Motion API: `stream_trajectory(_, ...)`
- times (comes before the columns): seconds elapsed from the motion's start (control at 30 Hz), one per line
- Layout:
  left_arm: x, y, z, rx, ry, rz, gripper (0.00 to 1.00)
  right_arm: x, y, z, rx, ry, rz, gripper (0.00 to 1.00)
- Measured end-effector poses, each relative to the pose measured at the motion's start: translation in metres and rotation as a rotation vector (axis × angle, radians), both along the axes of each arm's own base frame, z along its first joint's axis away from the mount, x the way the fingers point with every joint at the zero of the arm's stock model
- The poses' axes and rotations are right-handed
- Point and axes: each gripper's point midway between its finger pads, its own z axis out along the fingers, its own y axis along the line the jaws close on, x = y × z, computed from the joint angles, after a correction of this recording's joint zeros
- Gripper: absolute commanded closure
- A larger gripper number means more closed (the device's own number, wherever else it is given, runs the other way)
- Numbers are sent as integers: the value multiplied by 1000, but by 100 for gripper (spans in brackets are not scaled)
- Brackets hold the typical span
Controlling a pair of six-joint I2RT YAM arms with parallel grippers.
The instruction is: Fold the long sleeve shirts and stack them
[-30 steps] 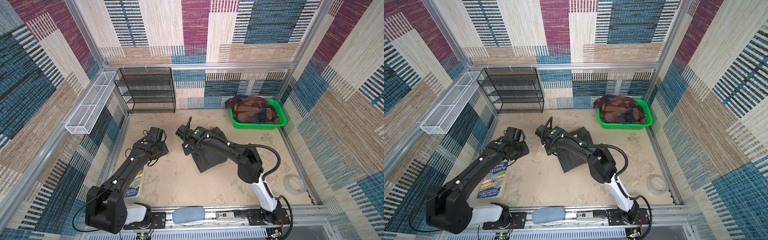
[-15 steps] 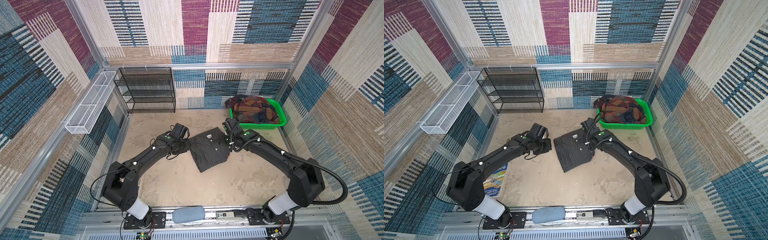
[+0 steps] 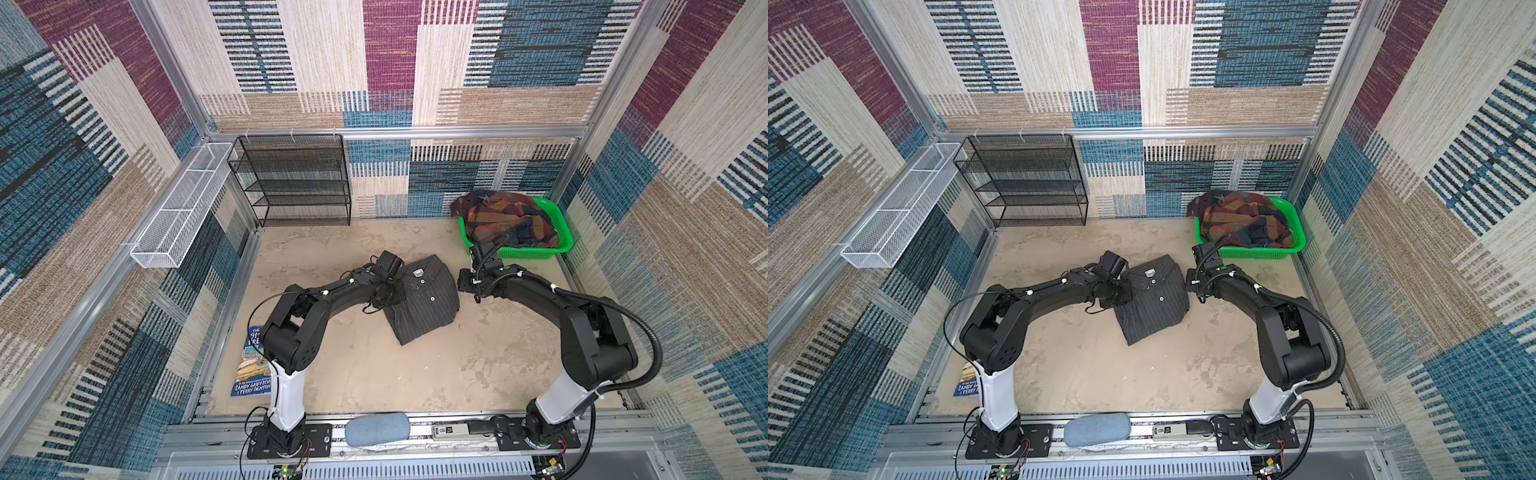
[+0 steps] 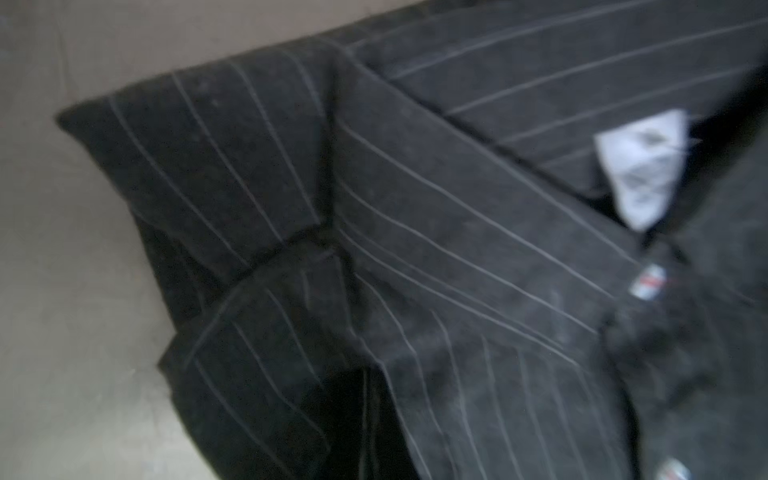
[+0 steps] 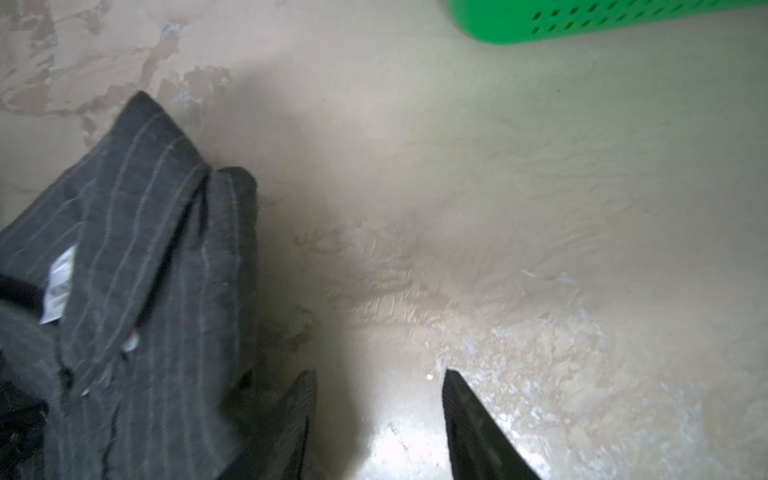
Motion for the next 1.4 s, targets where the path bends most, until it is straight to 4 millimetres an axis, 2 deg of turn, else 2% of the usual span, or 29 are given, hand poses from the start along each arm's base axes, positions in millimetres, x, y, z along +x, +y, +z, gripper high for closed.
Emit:
stream_trajectory(0.1, 12, 3, -7, 14, -31, 10, 100, 3, 2, -17, 0, 23, 14, 51)
stream_trajectory(0.2, 21, 6, -11, 29, -72, 20, 100, 6, 13, -32, 30, 41, 68, 57)
stream_trajectory(0.3, 25, 8, -14, 42, -94, 18, 100, 9, 29, -33, 91, 30, 139, 59)
stream_trajectory(0.43, 31, 10, -14, 59, -129, 18, 100, 12, 60, -3, 153, -43, 253, 60)
stream_trajectory(0.53, 32, 11, -10, 62, -150, 14, 100, 14, 95, 44, 187, -140, 357, 59)
stream_trajectory(0.63, 30, 22, -9, 94, -162, 25, 100, 11, 129, 88, 205, -225, 443, 58)
stream_trajectory(0.7, 30, 32, -6, 116, -169, 33, 100, 5, 137, 105, 189, -249, 455, 56)
stream_trajectory(0.77, 28, 45, -5, 144, -163, 40, 100, -2, 121, 111, 143, -241, 394, 52)
stream_trajectory(0.87, 28, 64, -4, 195, -153, 45, 100, -11, 92, 112, 67, -218, 272, 53)
stream_trajectory(0.93, 25, 79, -2, 243, -138, 41, 100, -25, 74, 105, 30, -192, 206, 53)
stream_trajectory(1.03, 14, 95, 3, 326, -95, 12, 100, -42, 68, 94, 34, -160, 193, 60)
stream_trajectory(1.13, 11, 99, 21, 358, -91, -15, 100, -48, 85, 89, 74, -148, 233, 64)
stream_trajectory(1.3, 16, 96, 71, 329, -154, -13, 100, -39, 139, 94, 207, -174, 363, 70)
stream_trajectory(1.4, 17, 95, 85, 310, -176, -6, 100, -29, 158, 79, 245, -165, 395, 73)
